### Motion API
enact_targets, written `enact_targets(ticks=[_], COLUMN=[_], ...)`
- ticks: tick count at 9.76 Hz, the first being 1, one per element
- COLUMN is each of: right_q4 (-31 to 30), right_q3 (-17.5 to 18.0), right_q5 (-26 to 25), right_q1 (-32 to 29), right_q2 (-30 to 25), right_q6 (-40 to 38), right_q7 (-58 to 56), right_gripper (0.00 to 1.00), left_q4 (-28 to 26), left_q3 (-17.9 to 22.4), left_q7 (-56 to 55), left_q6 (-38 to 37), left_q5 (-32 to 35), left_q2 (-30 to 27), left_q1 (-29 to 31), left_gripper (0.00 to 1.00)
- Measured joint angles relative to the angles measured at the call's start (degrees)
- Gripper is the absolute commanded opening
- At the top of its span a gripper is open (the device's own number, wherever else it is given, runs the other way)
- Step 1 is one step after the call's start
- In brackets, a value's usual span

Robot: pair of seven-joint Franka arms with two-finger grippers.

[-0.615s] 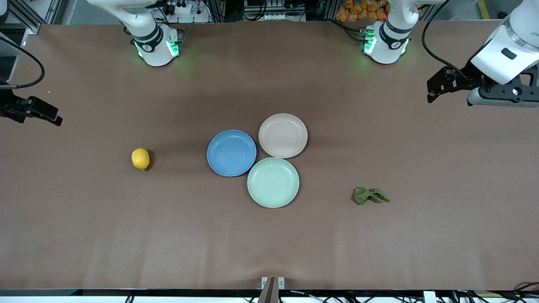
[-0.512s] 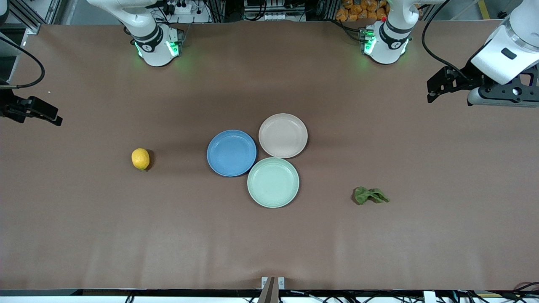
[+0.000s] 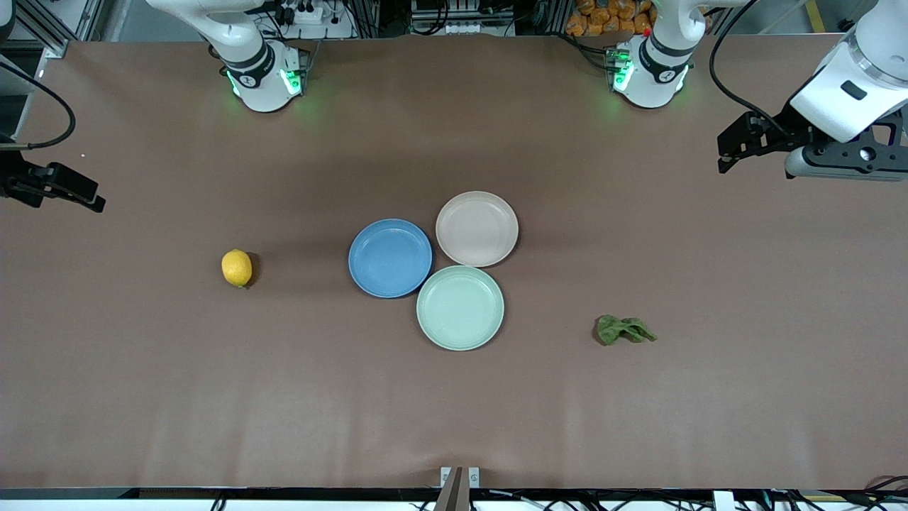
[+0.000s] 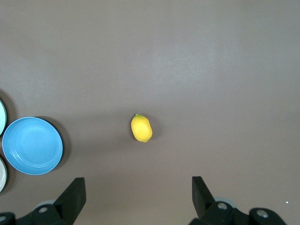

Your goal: Place lemon and lettuce in plates

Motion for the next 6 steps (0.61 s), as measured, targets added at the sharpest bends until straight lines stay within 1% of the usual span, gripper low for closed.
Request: enact_targets(ticks=[3, 6], right_q4=[0.0, 0.0], right_q3=[0.0, 0.0], right_q5=[0.0, 0.0], right_q1=[0.0, 0.0], right_q2=[0.0, 0.1], right_q6=[0.0, -0.8], right_q7=[0.0, 0.0], right_gripper=[1.0, 1.0], left_q4=[-0.5, -2.6], left_q3=[-0.1, -0.7], left_q7=[0.1, 0.2], left_q6=[-0.2, 2.6], left_q5=[0.0, 0.0], left_q2=[1.7, 6.0], left_q1=[0.1, -0.8], left_gripper=[1.0, 1.0])
